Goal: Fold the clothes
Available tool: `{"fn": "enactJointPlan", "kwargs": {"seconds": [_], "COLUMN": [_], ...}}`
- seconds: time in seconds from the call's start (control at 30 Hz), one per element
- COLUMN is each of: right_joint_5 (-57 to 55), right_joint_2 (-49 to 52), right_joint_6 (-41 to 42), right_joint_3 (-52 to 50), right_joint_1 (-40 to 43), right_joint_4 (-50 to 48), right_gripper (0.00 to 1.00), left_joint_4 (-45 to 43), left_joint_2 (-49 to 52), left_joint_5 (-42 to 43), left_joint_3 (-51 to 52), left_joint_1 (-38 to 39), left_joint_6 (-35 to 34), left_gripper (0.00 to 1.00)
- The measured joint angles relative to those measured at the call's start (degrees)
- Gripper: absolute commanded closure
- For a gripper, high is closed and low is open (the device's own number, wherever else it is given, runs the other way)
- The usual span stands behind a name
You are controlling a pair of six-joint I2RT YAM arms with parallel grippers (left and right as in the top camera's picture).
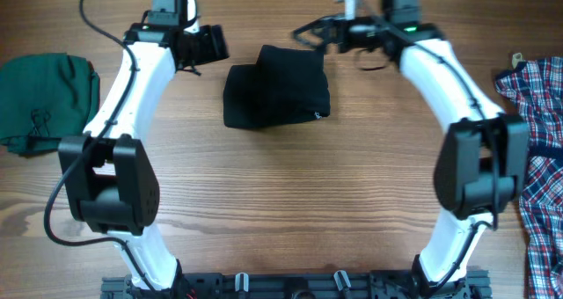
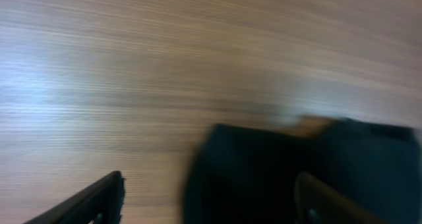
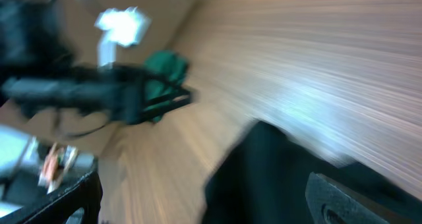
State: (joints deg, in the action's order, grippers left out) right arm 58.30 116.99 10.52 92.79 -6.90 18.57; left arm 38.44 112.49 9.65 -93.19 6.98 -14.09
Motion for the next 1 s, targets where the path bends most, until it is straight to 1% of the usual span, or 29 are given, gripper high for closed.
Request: {"fn": "enactJointPlan", "kwargs": {"seconds": [0.03,0.07,0.1,0.13,0.17,0.23,0.33,0.43,0.53,0.6,0.63,0.67,0.7,0.73,0.77,0.8,0.83,0.9,1.0], "right_joint_5": [-1.8,-4.9,-6.8,-9.6,-13.0,-19.5,-27.0,-33.7,-42.4,-45.2,-46.5,-47.1,-47.7,-48.1,-48.3,-48.3,-48.3,-48.3,-48.3], "right_joint_2": [0.0,0.0,0.0,-0.1,-0.1,-0.1,-0.2,-0.2,-0.2,-0.2,-0.2,-0.2,-0.2,-0.2,-0.2,-0.2,-0.2,-0.2,-0.2], "right_joint_6": [0.4,0.8,0.4,-0.3,-1.8,-5.2,-9.0,-10.3,-9.5,-9.2,-9.1,-9.1,-9.1,-9.1,-9.1,-9.1,-9.1,-9.1,-9.1], "right_joint_3": [0.1,0.1,0.2,0.3,0.3,0.3,0.3,0.3,0.3,0.3,0.3,0.3,0.3,0.3,0.3,0.3,0.3,0.3,0.3], "right_joint_1": [2.5,4.9,5.7,6.3,6.9,7.2,7.2,7.2,7.2,7.2,7.2,7.2,7.2,7.2,7.2,7.2,7.2,7.2,7.2], "right_joint_4": [2.4,5.7,7.8,11.1,14.5,19.6,23.9,25.1,25.6,25.6,25.7,25.8,25.9,26.0,26.0,26.0,26.0,26.0,26.0], "right_gripper": [0.00,0.00,0.00,0.00,0.00,0.00,0.00,0.00,0.00,0.00,0.00,0.00,0.00,0.00,0.00,0.00,0.00,0.00,0.00], "left_joint_4": [-1.3,-3.7,-4.1,-5.3,-5.5,-4.7,-3.0,-2.0,-0.4,0.5,1.7,2.3,2.6,2.8,2.7,2.6,2.6,2.7,2.6], "left_joint_2": [-0.6,-1.4,-1.8,-2.1,-2.1,-1.9,-0.3,1.5,1.9,3.1,4.7,6.6,8.0,8.9,9.0,9.0,9.0,9.0,8.8], "left_joint_5": [2.3,4.7,5.2,4.8,3.2,-0.8,-3.7,-4.7,-3.2,-1.8,-1.0,-0.3,0.2,0.8,1.2,1.6,2.0,2.4,2.7], "left_joint_3": [0.0,0.0,0.0,0.0,0.0,0.0,0.0,0.0,0.0,0.0,0.0,0.0,0.0,0.0,0.0,0.0,0.0,0.0,0.0], "left_joint_1": [1.7,4.9,6.8,9.7,13.0,16.2,16.3,14.6,12.2,11.4,11.3,11.3,11.3,11.3,11.3,11.3,11.3,11.3,11.1], "left_joint_6": [0.0,0.0,0.0,0.0,0.0,0.0,0.0,-1.1,-1.7,-1.7,-1.7,-1.7,-1.5,-1.7,-1.7,-1.8,-1.7,-1.5,-1.5], "left_gripper": [0.18,0.13,0.09,0.03,0.02,0.00,0.00,0.00,0.00,0.02,0.09,0.12,0.21,0.36,0.53,0.73,0.86,0.96,0.96]}}
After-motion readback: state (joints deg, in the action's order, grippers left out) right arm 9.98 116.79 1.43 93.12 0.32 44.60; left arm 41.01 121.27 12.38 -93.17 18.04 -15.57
